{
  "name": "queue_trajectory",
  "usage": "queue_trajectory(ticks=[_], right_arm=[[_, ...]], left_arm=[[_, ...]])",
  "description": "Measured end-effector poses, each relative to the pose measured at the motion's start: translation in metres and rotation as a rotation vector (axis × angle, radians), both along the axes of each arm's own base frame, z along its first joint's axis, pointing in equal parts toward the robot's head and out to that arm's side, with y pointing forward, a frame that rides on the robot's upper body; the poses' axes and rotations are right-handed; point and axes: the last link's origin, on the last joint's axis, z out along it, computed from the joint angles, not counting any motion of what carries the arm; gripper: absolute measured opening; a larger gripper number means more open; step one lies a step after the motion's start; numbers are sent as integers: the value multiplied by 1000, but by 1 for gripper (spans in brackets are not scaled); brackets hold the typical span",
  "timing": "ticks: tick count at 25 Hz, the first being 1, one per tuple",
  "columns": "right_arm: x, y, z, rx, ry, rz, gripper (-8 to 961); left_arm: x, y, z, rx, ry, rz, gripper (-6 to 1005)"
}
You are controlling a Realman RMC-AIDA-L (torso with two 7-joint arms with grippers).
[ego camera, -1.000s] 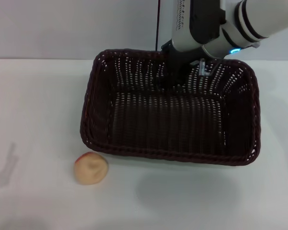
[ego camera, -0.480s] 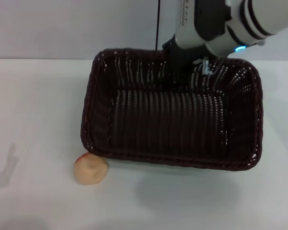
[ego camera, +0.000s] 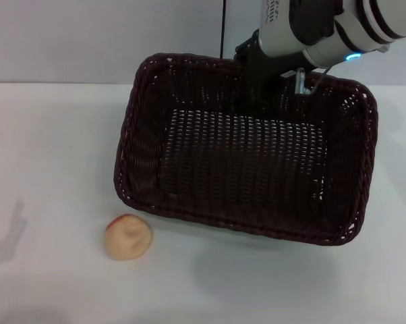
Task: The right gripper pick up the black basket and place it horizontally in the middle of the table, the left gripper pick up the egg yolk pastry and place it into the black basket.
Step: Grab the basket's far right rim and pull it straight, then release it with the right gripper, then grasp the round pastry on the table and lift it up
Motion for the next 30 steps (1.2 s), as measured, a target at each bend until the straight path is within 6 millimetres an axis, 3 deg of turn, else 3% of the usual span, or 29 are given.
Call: queue_trajectory(ticks=[17, 23, 30], right_arm=[[2, 0, 7, 29, 6, -10, 578], [9, -17, 44, 157, 131, -44, 578], [55, -45, 98, 260, 522, -263, 578]], left_arm=[[1, 3, -1, -2, 0, -5, 760], [-1, -2, 4, -123, 14, -89, 759], [-9, 3, 18, -406, 2, -176, 757]])
